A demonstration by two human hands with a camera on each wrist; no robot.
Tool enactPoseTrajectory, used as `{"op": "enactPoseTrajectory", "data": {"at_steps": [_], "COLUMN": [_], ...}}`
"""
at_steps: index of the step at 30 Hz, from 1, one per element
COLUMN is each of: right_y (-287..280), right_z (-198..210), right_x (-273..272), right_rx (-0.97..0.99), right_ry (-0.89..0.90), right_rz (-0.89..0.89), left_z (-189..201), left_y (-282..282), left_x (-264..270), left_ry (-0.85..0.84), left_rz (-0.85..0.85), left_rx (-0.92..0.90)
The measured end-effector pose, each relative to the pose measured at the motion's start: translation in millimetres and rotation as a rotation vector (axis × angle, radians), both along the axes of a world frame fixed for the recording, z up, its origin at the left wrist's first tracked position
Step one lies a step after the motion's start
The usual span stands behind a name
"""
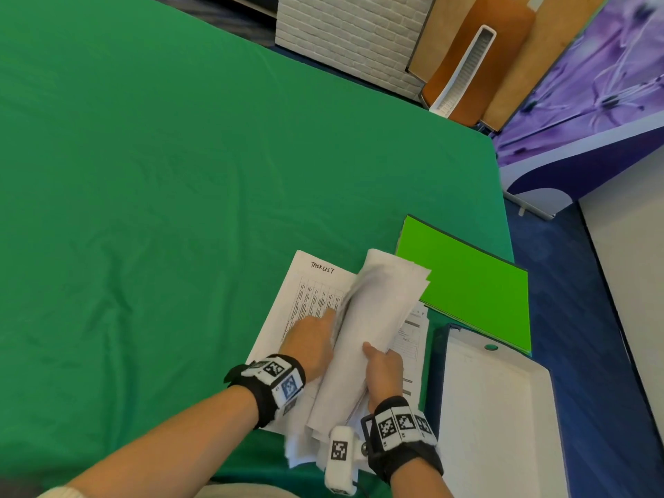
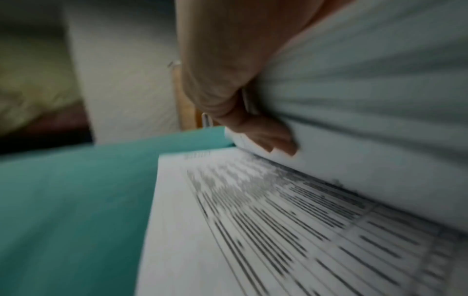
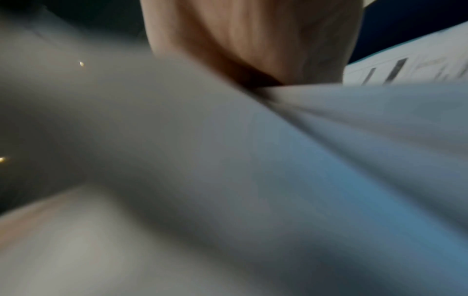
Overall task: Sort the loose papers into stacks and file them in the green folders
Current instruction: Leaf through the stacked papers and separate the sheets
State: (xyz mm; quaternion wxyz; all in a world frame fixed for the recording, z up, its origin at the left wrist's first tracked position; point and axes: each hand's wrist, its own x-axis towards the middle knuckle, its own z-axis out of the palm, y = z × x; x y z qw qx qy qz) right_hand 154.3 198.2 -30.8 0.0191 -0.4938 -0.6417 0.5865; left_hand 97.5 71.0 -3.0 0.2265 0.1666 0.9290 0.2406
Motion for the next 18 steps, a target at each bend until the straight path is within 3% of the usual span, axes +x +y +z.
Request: {"op": "enactPoseTrajectory", "data": {"at_steps": [3, 8, 10, 14, 16, 18], "right_y": [1.4, 6.8, 7.3, 1.5, -1.3, -2.8], "right_z": [0.3, 5.9, 7.2, 7.3, 8.9, 10.0], "right_x": [-1.4, -2.6, -1.7, -1.1, -1.6, -2.9], "right_rx": [0.081, 0.099, 0.091, 0.054, 0.031, 0.021], "right_ry": [-0.048, -0.036, -0.021, -0.004, 0.007, 0.005], "right_rz": [-0.002, 0.009, 0.014, 0.016, 0.037, 0.072], "left_z": [20.9, 55.9, 68.8, 105.2, 123.5, 131.8], "left_y": [6.3, -6.4, -20.7, -55.0, -73.3, -86.5], "left_x": [0.1, -24.1, -40.3, -71.5, -85.6, -95.8], "left_ry": [0.091, 0.226, 0.263, 0.262, 0.207, 0.017], "left_rz": [-0.066, 0.015, 0.11, 0.313, 0.451, 0.608], "left_rx": [-0.029, -0.128, -0.057, 0.257, 0.565, 0.928]}}
